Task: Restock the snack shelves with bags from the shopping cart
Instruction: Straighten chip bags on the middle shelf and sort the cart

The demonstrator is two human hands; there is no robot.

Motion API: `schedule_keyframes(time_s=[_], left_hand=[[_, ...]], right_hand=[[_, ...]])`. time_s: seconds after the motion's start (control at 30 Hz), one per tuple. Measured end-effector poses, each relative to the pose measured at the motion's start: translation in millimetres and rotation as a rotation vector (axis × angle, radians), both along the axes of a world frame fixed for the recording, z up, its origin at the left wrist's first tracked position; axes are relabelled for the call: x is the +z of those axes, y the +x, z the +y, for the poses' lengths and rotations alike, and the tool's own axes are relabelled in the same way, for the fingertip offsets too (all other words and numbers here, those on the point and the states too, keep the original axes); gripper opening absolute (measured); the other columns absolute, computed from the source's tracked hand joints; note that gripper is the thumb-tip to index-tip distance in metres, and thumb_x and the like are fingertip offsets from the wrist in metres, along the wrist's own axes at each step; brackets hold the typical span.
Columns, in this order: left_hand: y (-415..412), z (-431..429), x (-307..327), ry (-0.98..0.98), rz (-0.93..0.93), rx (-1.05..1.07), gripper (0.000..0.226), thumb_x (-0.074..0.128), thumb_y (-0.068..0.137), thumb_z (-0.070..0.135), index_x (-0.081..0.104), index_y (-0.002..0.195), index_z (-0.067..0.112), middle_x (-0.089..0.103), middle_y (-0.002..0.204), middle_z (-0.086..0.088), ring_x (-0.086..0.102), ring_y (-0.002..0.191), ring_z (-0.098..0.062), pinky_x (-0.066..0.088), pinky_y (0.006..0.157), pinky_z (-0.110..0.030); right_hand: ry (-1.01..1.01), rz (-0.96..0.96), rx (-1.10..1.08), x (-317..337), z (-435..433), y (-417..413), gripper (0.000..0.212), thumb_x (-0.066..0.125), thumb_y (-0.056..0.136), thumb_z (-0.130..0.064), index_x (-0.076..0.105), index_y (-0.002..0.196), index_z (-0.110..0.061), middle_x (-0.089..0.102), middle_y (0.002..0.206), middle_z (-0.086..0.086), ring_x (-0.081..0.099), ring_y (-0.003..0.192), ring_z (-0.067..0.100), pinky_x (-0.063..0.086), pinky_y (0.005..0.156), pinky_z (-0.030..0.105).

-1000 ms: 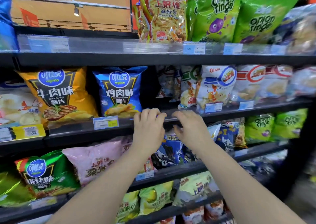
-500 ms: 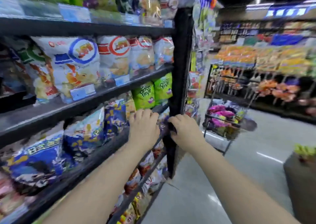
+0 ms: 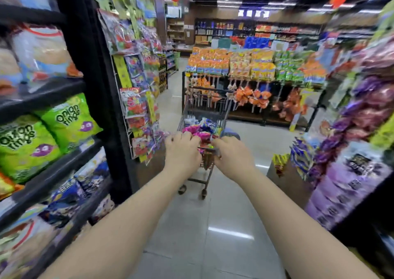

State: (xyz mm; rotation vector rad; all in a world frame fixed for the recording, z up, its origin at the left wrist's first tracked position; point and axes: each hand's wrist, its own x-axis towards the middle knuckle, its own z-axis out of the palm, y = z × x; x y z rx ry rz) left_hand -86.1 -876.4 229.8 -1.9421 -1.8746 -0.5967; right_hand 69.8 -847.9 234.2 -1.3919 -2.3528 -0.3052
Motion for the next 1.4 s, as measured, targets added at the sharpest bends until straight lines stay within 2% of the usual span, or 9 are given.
schedule_keyframes(time_s=[0.07,0.13,0.33,0.47,0.57,0.83,1.0,1.17,1.4], left_hand=[[24.0,32.3,-9.4,-0.028,-0.002,-0.001,0.03,0.075,0.059,0.026,0.068,0.087,0.02,0.061,0.084,-0.003,0.058,0.084,-0.03,0.046,0.077,-0.044],[44.6,59.6,-22.3,-0.075,-0.005,-0.022,0.031,0.075,0.059,0.026,0.067,0.088,0.02,0.061,0.085,-0.003,0.058,0.086,-0.03,0.044,0.076,-0.042],[81.0,148.6,-65.7,-0.167,-0.042,-0.125,0.028,0.066,0.074,0.025,0.068,0.102,0.021,0.063,0.101,-0.004,0.054,0.1,-0.031,0.037,0.085,-0.043],[90.0,222.7,-92.1,-0.212,-0.068,-0.163,0.031,0.057,0.086,0.03,0.061,0.116,0.026,0.058,0.115,0.001,0.047,0.112,-0.026,0.031,0.091,-0.041],[89.7,293.1,-105.3,-0.248,-0.049,-0.175,0.032,0.052,0.088,0.031,0.057,0.118,0.026,0.056,0.118,0.001,0.045,0.114,-0.026,0.031,0.093,-0.042],[81.8,465.0,-135.9,-0.397,-0.094,-0.183,0.035,0.055,0.088,0.029,0.056,0.122,0.027,0.055,0.121,0.0,0.043,0.117,-0.025,0.032,0.092,-0.041],[86.0,534.5,-167.3,-0.557,-0.129,-0.15,0.036,0.053,0.092,0.033,0.053,0.127,0.026,0.053,0.125,-0.001,0.041,0.12,-0.026,0.035,0.098,-0.046],[94.8,618.8,-192.6,-0.59,-0.192,-0.07,0.031,0.055,0.089,0.033,0.057,0.119,0.028,0.056,0.121,0.001,0.044,0.117,-0.026,0.034,0.094,-0.043],[110.1,737.9,-230.4,-0.609,-0.272,0.177,0.03,0.055,0.089,0.035,0.059,0.117,0.025,0.057,0.116,0.0,0.047,0.114,-0.026,0.036,0.091,-0.041]], right_hand=[[-0.029,-0.007,-0.021,-7.3,27.5,24.7,0.036,0.061,0.08,-0.02,0.06,0.116,-0.016,0.06,0.106,0.008,0.054,0.101,0.034,0.046,0.083,0.044],[-0.053,0.008,-0.033,-19.3,52.0,46.0,0.036,0.062,0.081,-0.02,0.06,0.117,-0.017,0.061,0.109,0.008,0.054,0.104,0.033,0.042,0.084,0.042],[-0.169,0.003,-0.123,-63.1,131.6,82.5,0.037,0.058,0.086,-0.026,0.056,0.123,-0.019,0.058,0.12,0.004,0.051,0.114,0.029,0.039,0.089,0.039],[-0.218,0.025,-0.126,-87.9,200.3,88.3,0.036,0.058,0.086,-0.022,0.055,0.123,-0.02,0.055,0.12,0.002,0.046,0.118,0.026,0.04,0.093,0.04],[-0.253,0.007,-0.158,-102.6,264.0,87.5,0.037,0.056,0.088,-0.023,0.054,0.124,-0.02,0.055,0.123,0.001,0.043,0.12,0.026,0.035,0.096,0.04],[-0.354,-0.044,-0.258,-133.7,425.8,83.2,0.037,0.055,0.088,-0.021,0.053,0.126,-0.02,0.055,0.124,0.001,0.043,0.119,0.027,0.034,0.094,0.038],[-0.425,-0.008,-0.317,-160.1,497.1,85.2,0.039,0.053,0.091,-0.022,0.051,0.129,-0.021,0.054,0.128,-0.001,0.043,0.119,0.025,0.031,0.091,0.034],[-0.465,0.053,-0.25,-185.0,587.9,90.2,0.035,0.058,0.087,-0.021,0.057,0.122,-0.018,0.057,0.123,0.002,0.048,0.116,0.028,0.036,0.093,0.037],[-0.532,0.014,0.007,-212.9,744.5,87.4,0.031,0.06,0.085,-0.022,0.059,0.115,-0.015,0.057,0.118,0.005,0.048,0.113,0.03,0.041,0.09,0.04]])
